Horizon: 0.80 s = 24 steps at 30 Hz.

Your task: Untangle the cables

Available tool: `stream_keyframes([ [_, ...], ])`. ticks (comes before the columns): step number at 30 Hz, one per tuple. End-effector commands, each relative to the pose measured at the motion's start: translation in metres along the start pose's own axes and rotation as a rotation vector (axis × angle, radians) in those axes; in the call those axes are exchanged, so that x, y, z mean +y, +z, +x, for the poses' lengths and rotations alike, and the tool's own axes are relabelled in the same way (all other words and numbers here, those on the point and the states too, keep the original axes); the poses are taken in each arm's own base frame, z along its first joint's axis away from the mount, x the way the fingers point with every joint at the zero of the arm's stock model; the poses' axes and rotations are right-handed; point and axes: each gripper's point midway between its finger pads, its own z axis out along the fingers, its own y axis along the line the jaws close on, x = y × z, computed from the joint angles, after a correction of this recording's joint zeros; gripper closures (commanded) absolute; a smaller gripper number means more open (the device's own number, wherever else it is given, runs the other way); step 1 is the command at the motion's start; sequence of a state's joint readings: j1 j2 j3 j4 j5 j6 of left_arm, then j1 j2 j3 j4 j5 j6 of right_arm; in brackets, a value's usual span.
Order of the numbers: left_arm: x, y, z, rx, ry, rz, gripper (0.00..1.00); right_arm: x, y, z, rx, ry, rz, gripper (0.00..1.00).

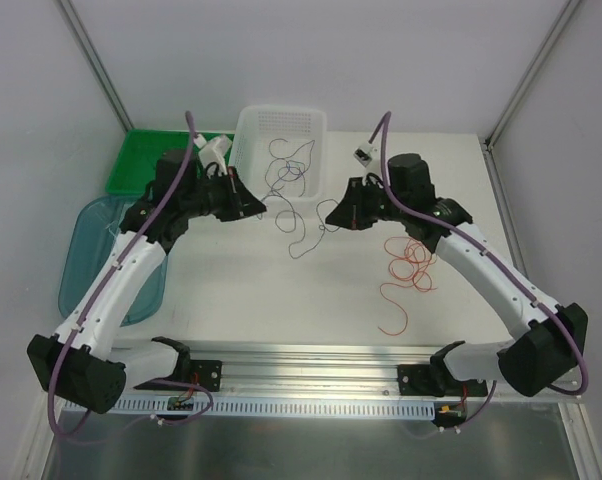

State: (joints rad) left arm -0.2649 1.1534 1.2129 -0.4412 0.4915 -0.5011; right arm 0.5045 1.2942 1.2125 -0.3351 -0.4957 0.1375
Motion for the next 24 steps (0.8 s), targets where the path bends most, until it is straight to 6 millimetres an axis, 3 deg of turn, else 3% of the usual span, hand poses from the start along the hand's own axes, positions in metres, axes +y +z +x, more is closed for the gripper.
stream_keyframes([
  [1, -0.034, 0.021, 0.018, 0.043, 0.038, 0.163, 0.97, 0.046, 0.013, -0.007, -0.001, -0.121, -0.147, 0.94],
  [5, -0.054, 0.031, 0.04, 0.056, 0.104, 0.234, 0.97, 0.06, 0.021, 0.007, 0.037, -0.161, -0.173, 0.94],
  [13, -0.084, 0.038, 0.072, 0.097, 0.188, 0.378, 0.89, 0.081, 0.018, 0.034, 0.092, -0.244, -0.271, 0.94],
  [17, -0.084, 0.038, 0.086, 0.117, 0.193, 0.402, 0.82, 0.083, 0.012, 0.037, 0.084, -0.255, -0.288, 0.94],
  [24, -0.082, 0.042, 0.083, 0.085, 0.183, 0.393, 0.66, 0.093, 0.007, 0.04, 0.094, -0.264, -0.343, 0.94],
])
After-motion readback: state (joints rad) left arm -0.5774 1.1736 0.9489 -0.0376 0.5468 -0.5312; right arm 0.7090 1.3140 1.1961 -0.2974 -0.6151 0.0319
